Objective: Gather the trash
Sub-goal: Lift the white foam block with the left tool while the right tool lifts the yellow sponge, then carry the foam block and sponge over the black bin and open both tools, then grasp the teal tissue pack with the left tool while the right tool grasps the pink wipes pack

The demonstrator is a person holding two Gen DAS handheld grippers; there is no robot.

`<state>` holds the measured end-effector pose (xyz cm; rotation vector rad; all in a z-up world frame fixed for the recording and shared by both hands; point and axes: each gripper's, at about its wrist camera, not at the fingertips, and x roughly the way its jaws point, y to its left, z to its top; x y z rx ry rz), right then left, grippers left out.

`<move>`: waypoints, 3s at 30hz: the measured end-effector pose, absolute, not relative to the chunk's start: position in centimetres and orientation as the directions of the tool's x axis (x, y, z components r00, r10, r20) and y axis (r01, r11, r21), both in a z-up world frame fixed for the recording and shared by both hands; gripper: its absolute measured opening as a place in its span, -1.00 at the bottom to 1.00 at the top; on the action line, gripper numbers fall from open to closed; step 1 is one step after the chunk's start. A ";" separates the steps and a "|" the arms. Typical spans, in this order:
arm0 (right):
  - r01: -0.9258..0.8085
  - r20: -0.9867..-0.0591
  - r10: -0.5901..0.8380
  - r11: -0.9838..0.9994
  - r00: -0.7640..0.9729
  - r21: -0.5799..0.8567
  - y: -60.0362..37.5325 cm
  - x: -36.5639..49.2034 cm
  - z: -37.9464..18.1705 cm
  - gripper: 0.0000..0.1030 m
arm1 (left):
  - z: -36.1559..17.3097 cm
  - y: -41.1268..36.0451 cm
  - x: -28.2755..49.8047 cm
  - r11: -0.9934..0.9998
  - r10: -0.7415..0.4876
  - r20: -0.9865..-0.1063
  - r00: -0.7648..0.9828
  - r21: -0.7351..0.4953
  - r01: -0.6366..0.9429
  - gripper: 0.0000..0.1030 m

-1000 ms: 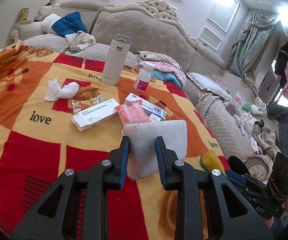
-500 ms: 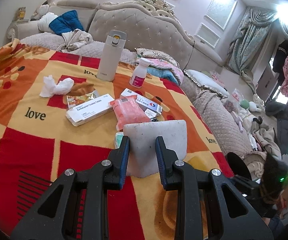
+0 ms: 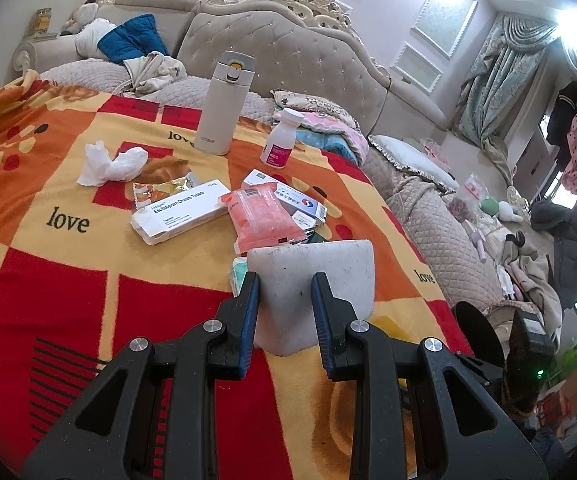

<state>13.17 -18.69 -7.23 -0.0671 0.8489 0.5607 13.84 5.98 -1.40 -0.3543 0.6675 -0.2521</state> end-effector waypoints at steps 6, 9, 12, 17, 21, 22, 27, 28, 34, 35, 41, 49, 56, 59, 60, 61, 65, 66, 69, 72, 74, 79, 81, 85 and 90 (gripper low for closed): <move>-0.503 -0.650 0.488 0.844 0.582 0.184 -19.7 11.8 -4.8 0.00 | -1.1 6.1 13.7 0.916 -0.323 -0.554 0.768 -0.386 0.106 -0.53; -0.507 -0.633 0.497 0.841 0.593 0.186 -20.1 11.4 -4.2 0.00 | -1.0 6.0 13.6 0.919 -0.315 -0.558 0.768 -0.381 0.100 -0.53; -0.502 -0.634 0.489 0.846 0.599 0.178 -20.4 11.2 -4.1 0.00 | -0.8 5.6 13.4 0.923 -0.310 -0.556 0.771 -0.372 0.103 -0.53; -0.493 -0.622 0.485 0.852 0.615 0.177 -21.1 10.9 -3.6 0.00 | -0.7 5.0 13.5 0.927 -0.305 -0.563 0.768 -0.361 0.103 -0.53; -0.477 -0.612 0.479 0.860 0.629 0.183 -22.0 10.9 -3.4 0.00 | -0.6 4.3 13.4 0.931 -0.300 -0.567 0.767 -0.351 0.104 -0.53; -0.470 -0.607 0.477 0.863 0.635 0.186 -22.4 10.9 -3.2 0.00 | -0.5 4.1 13.4 0.932 -0.298 -0.568 0.767 -0.347 0.106 -0.53; -0.429 -0.578 0.459 0.881 0.675 0.199 -24.8 10.3 -2.4 0.00 | 0.3 2.5 13.4 0.938 -0.300 -0.565 0.768 -0.323 0.129 -0.53; -0.417 -0.572 0.453 0.886 0.684 0.202 -25.4 10.2 -2.3 0.00 | 0.4 2.2 13.4 0.938 -0.302 -0.565 0.768 -0.319 0.134 -0.53; -0.295 -0.542 0.361 0.932 0.758 0.208 -30.1 9.1 -1.5 0.00 | 1.4 -1.2 14.1 0.937 -0.330 -0.561 0.759 -0.292 0.191 -0.53; -0.253 -0.546 0.330 0.944 0.770 0.213 -31.3 9.0 -1.4 0.00 | 1.7 -2.4 14.4 0.935 -0.342 -0.560 0.755 -0.286 0.211 -0.53; -0.036 -0.520 0.158 0.971 0.839 0.238 -38.6 7.1 -0.7 0.00 | 2.3 -9.2 15.7 0.906 -0.424 -0.556 0.715 -0.265 0.331 -0.53; 0.206 -0.558 -0.033 0.946 0.829 0.250 -45.1 5.5 -1.0 0.00 | -0.4 -20.8 16.9 0.835 -0.532 -0.599 0.599 -0.254 0.488 -0.53; 0.275 -0.601 -0.084 0.933 0.795 0.232 -47.4 5.9 -1.7 0.02 | -3.4 -28.6 17.7 0.777 -0.571 -0.632 0.524 -0.209 0.594 -0.53; 0.288 -0.614 -0.094 0.931 0.783 0.225 -48.0 6.2 -2.2 0.05 | -4.1 -29.9 18.3 0.758 -0.591 -0.638 0.495 -0.227 0.612 -0.50; 0.289 -0.621 -0.085 0.928 0.779 0.236 -48.3 6.4 -2.4 0.07 | -4.3 -30.2 18.4 0.755 -0.589 -0.644 0.487 -0.225 0.616 -0.48; 0.294 -0.627 -0.077 0.923 0.775 0.250 -48.7 6.5 -2.7 0.10 | -4.8 -30.6 18.7 0.755 -0.585 -0.659 0.472 -0.230 0.615 -0.46; 0.327 -0.642 -0.060 0.894 0.764 0.306 -49.7 6.9 -3.6 0.13 | -4.8 -30.7 18.9 0.745 -0.600 -0.667 0.442 -0.263 0.614 -0.46; 0.337 -0.645 -0.061 0.888 0.761 0.313 -49.9 6.9 -3.7 0.13 | -4.4 -30.4 18.8 0.747 -0.600 -0.659 0.454 -0.258 0.613 -0.46; 0.337 -0.641 -0.036 0.873 0.766 0.353 -50.0 7.1 -3.9 0.14 | -4.2 -29.7 18.8 0.746 -0.611 -0.648 0.455 -0.279 0.604 -0.25; 0.328 -0.642 -0.039 0.883 0.766 0.337 -49.1 7.5 -3.7 0.17 | -4.0 -28.7 19.0 0.756 -0.611 -0.641 0.464 -0.299 0.582 -0.08; 0.329 -0.642 -0.049 0.886 0.766 0.326 -48.7 7.7 -3.6 0.21 | -3.9 -28.0 19.1 0.764 -0.609 -0.638 0.470 -0.313 0.565 -0.08; 0.322 -0.616 -0.048 0.883 0.786 0.341 -48.2 7.4 -3.3 0.42 | -3.6 -25.9 19.0 0.783 -0.600 -0.635 0.487 -0.341 0.520 -0.08; 0.322 -0.619 -0.047 0.883 0.784 0.341 -47.9 7.5 -3.2 0.42 | -3.3 -24.6 18.8 0.790 -0.597 -0.628 0.499 -0.354 0.501 -0.08; 0.312 -0.610 -0.032 0.880 0.792 0.359 -46.9 7.8 -2.9 0.42 | -2.2 -21.7 18.1 0.811 -0.578 -0.609 0.543 -0.357 0.463 -0.08; 0.208 -0.555 0.014 0.919 0.832 0.334 -42.4 8.5 -1.6 0.42 | -0.4 -15.5 17.9 0.866 -0.500 -0.599 0.625 -0.354 0.354 -0.07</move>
